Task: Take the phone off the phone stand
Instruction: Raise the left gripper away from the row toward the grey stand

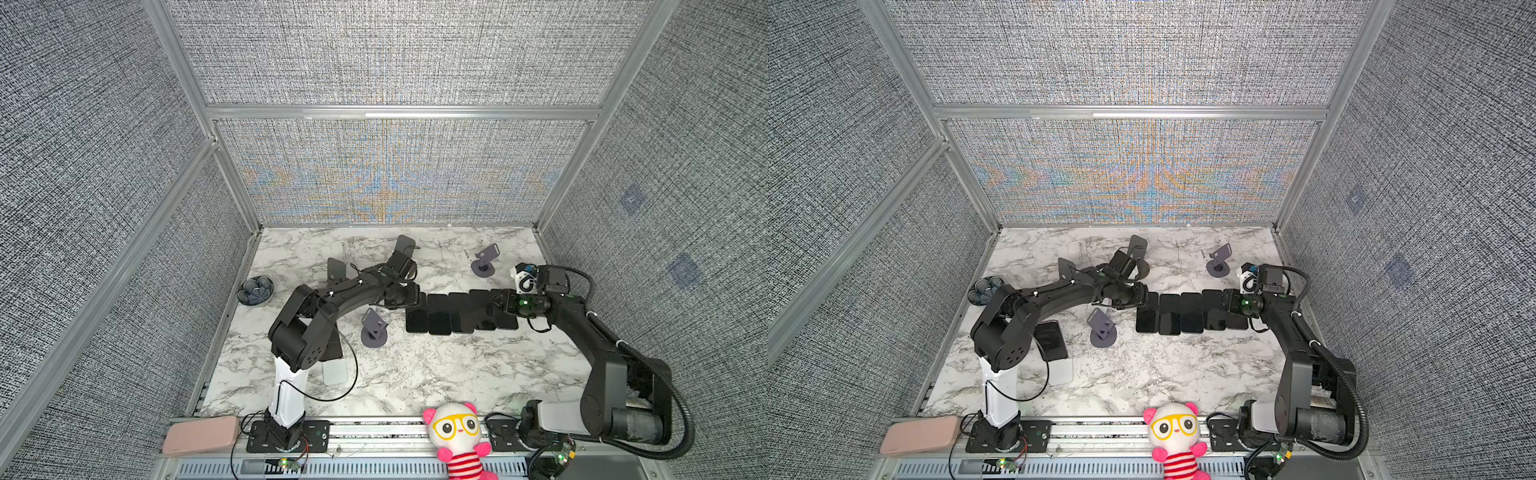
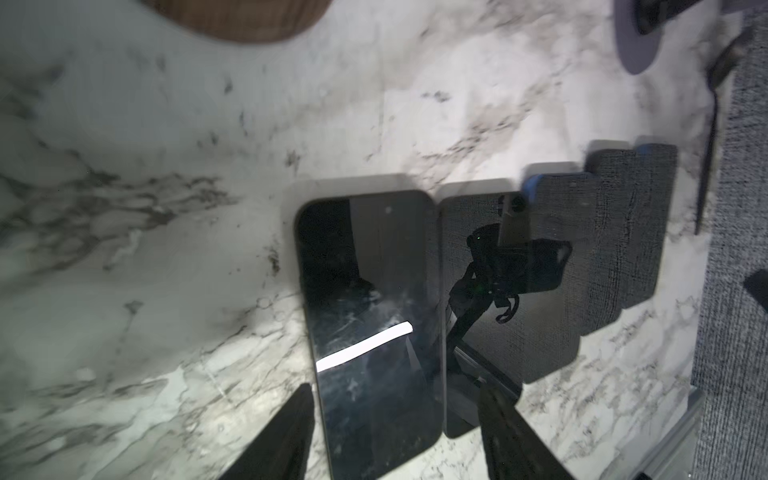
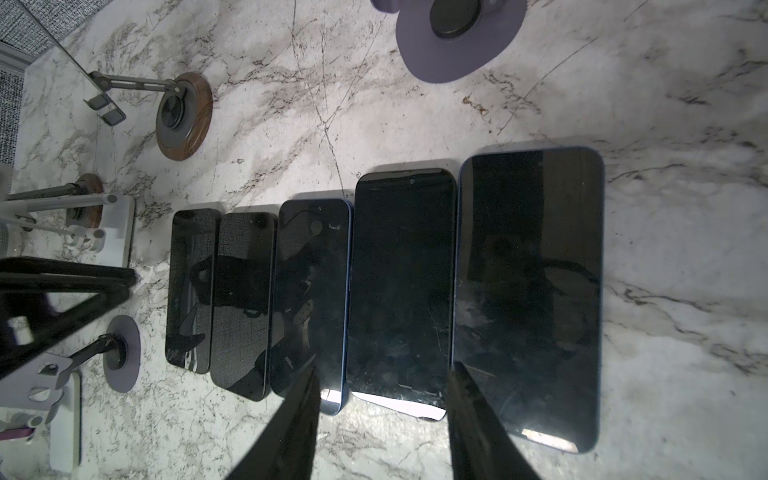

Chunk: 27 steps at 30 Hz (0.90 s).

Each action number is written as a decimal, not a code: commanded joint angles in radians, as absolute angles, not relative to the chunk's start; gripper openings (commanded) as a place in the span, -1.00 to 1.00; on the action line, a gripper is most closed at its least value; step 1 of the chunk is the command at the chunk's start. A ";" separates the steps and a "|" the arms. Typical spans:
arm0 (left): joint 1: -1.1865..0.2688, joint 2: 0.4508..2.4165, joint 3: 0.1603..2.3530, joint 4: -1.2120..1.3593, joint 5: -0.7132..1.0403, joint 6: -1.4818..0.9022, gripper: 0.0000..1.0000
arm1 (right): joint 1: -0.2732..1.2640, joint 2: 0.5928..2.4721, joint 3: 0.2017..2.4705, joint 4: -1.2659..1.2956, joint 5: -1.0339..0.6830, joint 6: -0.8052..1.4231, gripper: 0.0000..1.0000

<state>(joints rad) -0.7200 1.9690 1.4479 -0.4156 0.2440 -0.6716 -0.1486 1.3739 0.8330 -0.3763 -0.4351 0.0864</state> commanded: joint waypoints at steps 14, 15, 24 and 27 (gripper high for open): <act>-0.640 1.711 1.559 -1.091 0.070 -0.259 0.42 | -0.144 1.370 0.845 -0.388 -0.466 0.078 -0.09; -0.628 1.699 1.536 -1.072 0.089 -0.253 0.42 | -0.144 1.367 0.844 -0.390 -0.466 0.078 -0.09; -0.594 1.736 1.437 -0.980 0.210 -0.248 0.15 | -0.142 1.353 0.845 -0.401 -0.455 0.075 -0.09; -0.592 1.748 1.410 -0.964 0.235 -0.252 0.08 | -0.142 1.354 0.846 -0.400 -0.454 0.074 -0.09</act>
